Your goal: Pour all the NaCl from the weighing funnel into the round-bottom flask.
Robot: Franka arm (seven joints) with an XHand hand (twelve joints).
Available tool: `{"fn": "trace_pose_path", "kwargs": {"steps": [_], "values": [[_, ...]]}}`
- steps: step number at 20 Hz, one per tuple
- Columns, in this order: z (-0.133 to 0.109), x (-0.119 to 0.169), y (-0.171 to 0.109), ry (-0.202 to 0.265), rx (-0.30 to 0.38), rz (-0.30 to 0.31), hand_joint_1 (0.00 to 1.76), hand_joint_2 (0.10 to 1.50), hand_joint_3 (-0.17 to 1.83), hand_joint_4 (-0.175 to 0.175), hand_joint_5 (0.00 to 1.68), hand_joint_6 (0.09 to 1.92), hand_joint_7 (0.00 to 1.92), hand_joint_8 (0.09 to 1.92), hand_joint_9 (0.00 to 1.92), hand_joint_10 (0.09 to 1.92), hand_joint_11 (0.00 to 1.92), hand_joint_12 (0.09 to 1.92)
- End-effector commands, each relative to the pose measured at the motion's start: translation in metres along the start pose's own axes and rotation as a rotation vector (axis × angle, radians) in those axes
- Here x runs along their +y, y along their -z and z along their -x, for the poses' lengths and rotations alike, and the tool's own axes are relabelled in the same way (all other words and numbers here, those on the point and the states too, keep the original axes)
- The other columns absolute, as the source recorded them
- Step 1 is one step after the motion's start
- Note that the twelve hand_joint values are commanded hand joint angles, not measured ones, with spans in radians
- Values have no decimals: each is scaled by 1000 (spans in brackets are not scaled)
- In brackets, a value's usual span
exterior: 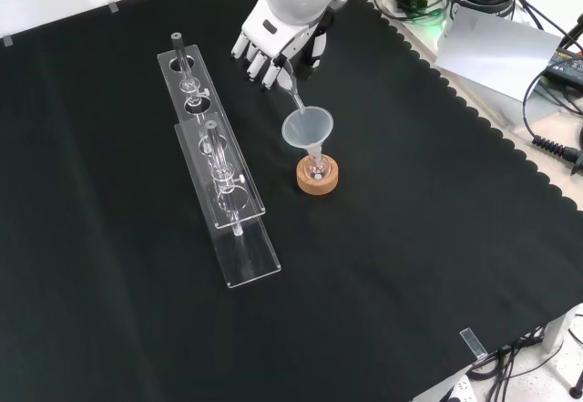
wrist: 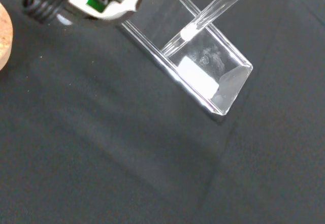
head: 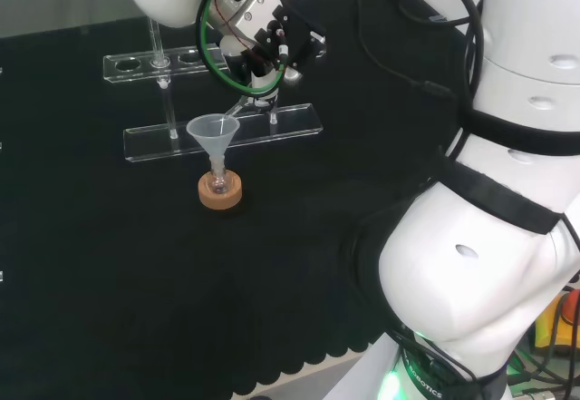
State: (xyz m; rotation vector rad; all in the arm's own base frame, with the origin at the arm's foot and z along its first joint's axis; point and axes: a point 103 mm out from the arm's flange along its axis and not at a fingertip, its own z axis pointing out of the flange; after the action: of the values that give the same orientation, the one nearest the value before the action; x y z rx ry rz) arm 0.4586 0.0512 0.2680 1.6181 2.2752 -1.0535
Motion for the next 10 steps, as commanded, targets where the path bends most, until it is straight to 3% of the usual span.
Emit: {"fn": "trace_pose_path", "kwargs": {"steps": [1,5,10], "values": [[-3,1,3,11,-20,-3,1097,680,710,175,1163,889,714,647,1093,385,769,1084],[-8,1,6,14,-68,-3,1098,680,710,175,1163,888,708,646,1090,384,766,1084],[-7,2,6,5,-81,-14,1098,680,709,175,1164,887,705,647,1087,383,765,1086]]}}
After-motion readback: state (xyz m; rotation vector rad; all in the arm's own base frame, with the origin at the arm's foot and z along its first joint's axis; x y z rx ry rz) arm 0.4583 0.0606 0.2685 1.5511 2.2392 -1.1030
